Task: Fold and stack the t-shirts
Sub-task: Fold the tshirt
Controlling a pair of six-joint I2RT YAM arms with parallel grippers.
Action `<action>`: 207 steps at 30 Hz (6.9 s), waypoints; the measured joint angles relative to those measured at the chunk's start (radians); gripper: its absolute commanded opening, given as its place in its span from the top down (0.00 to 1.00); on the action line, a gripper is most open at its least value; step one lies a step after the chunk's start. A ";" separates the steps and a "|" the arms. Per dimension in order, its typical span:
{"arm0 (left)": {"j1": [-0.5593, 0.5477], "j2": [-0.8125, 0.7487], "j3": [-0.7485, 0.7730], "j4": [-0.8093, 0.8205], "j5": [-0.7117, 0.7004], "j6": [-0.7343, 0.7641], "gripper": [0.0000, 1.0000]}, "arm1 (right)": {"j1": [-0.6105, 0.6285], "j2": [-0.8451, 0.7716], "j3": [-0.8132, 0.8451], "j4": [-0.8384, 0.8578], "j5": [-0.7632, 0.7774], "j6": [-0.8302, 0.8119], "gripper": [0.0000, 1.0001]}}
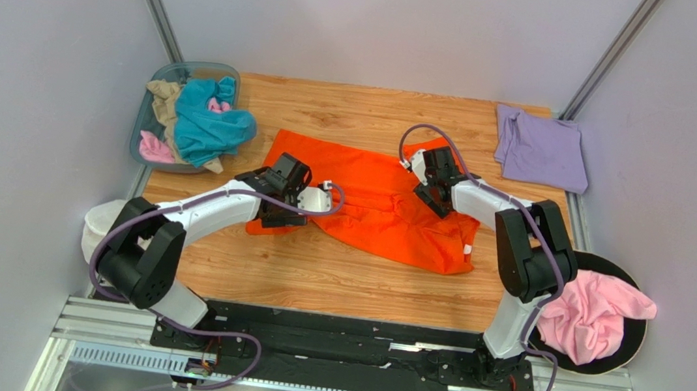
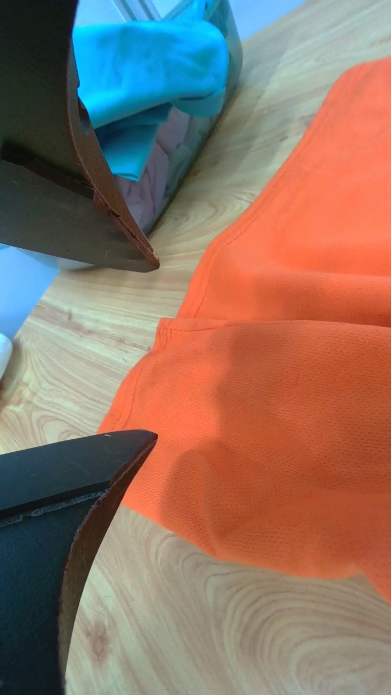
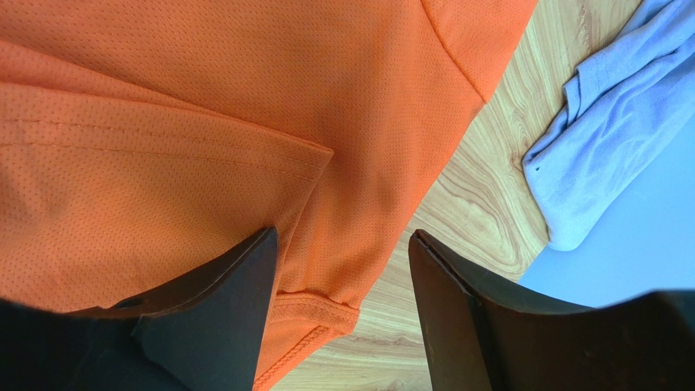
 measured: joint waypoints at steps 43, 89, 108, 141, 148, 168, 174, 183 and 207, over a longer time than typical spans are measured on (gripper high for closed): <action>-0.124 -0.092 -0.262 0.152 -0.103 -0.037 0.18 | 0.000 -0.150 -0.197 0.050 -0.005 -0.007 0.34; -0.252 -0.401 -0.387 -0.188 -0.014 -0.109 0.16 | 0.124 -0.266 -0.263 -0.087 0.000 0.016 0.32; -0.243 -0.480 -0.274 -0.087 -0.008 -0.021 0.13 | -0.105 -0.125 0.214 -0.236 -0.203 0.177 0.31; -0.031 -0.070 0.059 -0.001 0.180 0.074 0.01 | -0.257 0.449 0.794 -0.484 -0.689 0.323 0.44; 0.015 -0.040 0.071 0.001 0.184 0.088 0.02 | -0.257 0.479 0.821 -0.484 -0.707 0.323 0.55; 0.253 0.291 0.444 -0.106 0.310 0.125 0.05 | -0.257 0.473 0.807 -0.489 -0.710 0.313 1.00; 0.307 0.480 0.687 -0.220 0.365 0.130 0.05 | -0.256 0.435 0.746 -0.495 -0.715 0.306 1.00; 0.349 0.710 0.933 -0.429 0.414 0.162 0.06 | -0.249 0.369 0.652 -0.497 -0.704 0.280 1.00; 0.403 0.851 1.101 -0.643 0.390 0.240 0.07 | -0.237 0.348 0.620 -0.490 -0.681 0.268 1.00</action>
